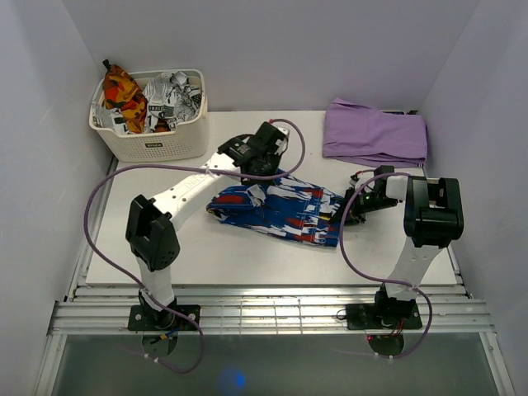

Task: Fold and stack the trousers
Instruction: Fold the trousers

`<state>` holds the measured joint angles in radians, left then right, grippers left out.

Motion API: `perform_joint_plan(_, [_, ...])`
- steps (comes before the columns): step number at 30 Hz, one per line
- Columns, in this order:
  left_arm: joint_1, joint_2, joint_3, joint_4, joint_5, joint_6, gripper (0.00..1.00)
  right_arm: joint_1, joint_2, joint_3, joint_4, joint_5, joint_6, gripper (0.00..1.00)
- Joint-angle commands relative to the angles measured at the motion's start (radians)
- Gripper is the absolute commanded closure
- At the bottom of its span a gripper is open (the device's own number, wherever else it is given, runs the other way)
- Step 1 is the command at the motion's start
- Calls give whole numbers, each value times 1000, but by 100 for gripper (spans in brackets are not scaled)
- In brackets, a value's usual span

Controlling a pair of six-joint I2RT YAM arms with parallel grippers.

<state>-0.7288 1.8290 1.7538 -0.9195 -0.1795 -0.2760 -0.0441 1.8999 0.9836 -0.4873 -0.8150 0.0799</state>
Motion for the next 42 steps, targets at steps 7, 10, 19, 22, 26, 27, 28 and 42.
perform_joint_plan(7, [-172, 216, 177, 123, 29, -181, 100, 30, -2, -31, 92, -1, 50, 92])
perform_joint_plan(10, [-196, 245, 205, 166, 67, -209, 100, 36, 1, -31, 96, -4, 54, 92])
perform_joint_plan(19, [-267, 308, 236, 212, 121, -270, 100, 43, -4, -39, 107, -7, 66, 92])
perform_joint_plan(22, [-284, 305, 228, 217, 141, -281, 100, 44, -12, -51, 122, -1, 77, 92])
perform_joint_plan(26, [-310, 300, 223, 219, 170, -292, 100, 44, -16, -59, 131, 2, 81, 92])
perform_joint_plan(27, [-313, 299, 222, 219, 173, -293, 100, 43, -18, -60, 133, 4, 83, 92])
perform_joint_plan(28, [-317, 299, 220, 219, 175, -296, 100, 43, -19, -60, 136, 4, 84, 92])
perform_joint_plan(42, [-334, 358, 262, 234, 178, -315, 92, 44, -35, -80, 154, 0, 98, 92])
